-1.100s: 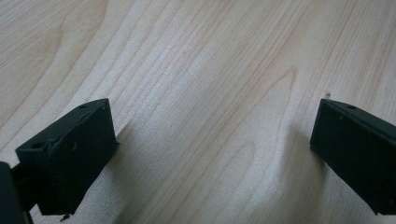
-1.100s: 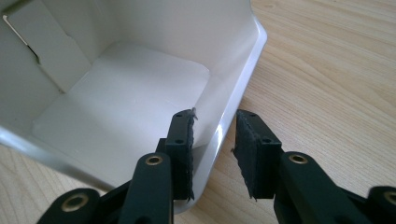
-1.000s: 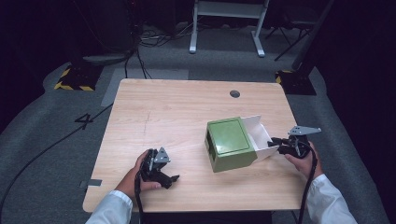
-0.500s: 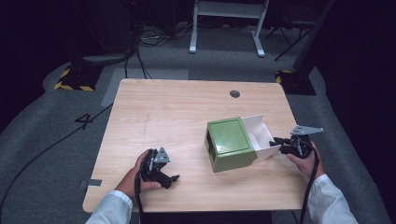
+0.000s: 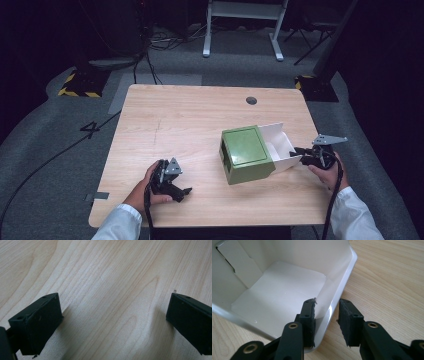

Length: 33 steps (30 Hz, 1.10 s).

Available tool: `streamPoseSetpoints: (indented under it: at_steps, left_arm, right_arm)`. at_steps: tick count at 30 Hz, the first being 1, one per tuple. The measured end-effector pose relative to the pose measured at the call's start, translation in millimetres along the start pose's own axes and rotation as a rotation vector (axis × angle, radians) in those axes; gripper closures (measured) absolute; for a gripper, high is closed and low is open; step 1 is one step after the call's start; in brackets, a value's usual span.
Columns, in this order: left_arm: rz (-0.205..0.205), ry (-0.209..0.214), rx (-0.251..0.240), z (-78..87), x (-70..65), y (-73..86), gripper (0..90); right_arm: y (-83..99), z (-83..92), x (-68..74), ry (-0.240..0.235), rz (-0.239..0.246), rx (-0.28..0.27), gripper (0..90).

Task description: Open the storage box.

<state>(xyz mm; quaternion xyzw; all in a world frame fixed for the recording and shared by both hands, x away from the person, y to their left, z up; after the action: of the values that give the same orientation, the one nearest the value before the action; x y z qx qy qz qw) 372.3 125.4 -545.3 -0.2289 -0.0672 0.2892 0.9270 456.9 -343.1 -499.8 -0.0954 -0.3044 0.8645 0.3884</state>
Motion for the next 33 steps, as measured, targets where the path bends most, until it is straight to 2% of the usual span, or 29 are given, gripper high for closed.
streamPoseSetpoints:
  at_steps: [12, 19, 21, 23, 33]
  left_arm:
    - [0.000, 0.000, -0.002, -0.1, 0.0, 0.0, 0.4]
    - [0.000, 0.000, 0.000, 0.0, 0.0, 0.0, 0.4]
    - [-0.001, 0.001, -0.001, -0.1, 0.0, 0.0, 0.4]
    - [-0.001, 0.000, -0.001, 0.0, 0.0, -0.1, 0.4]
    - [-0.001, 0.000, -0.002, -0.1, 0.0, -0.1, 0.4]
  right_arm:
    - [0.6, 1.2, -0.5, 0.009, 0.004, 0.002, 65.5]
    - [-1.3, 7.0, 0.0, 0.033, 0.012, -0.008, 55.9]
    - [-3.7, 13.9, -0.1, 0.057, 0.013, -0.029, 52.4]
    - [-4.2, 15.5, 0.0, 0.061, 0.014, -0.030, 50.9]
    - [-1.4, 33.9, -1.9, 0.142, -0.006, -0.053, 43.1]
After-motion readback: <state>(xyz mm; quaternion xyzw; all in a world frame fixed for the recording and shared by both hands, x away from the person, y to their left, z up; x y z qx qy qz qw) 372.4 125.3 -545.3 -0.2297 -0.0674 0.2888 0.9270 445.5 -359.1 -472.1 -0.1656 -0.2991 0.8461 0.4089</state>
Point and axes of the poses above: each handheld gripper's, and its own axes: z roughly backward along the jaws, y roughly out of its underside, x roughly to its left, the point moved 5 cm from there along -z, roughly forward along the jaws, and after that the axes turned 14 degrees about x, right-handed, at the moved point
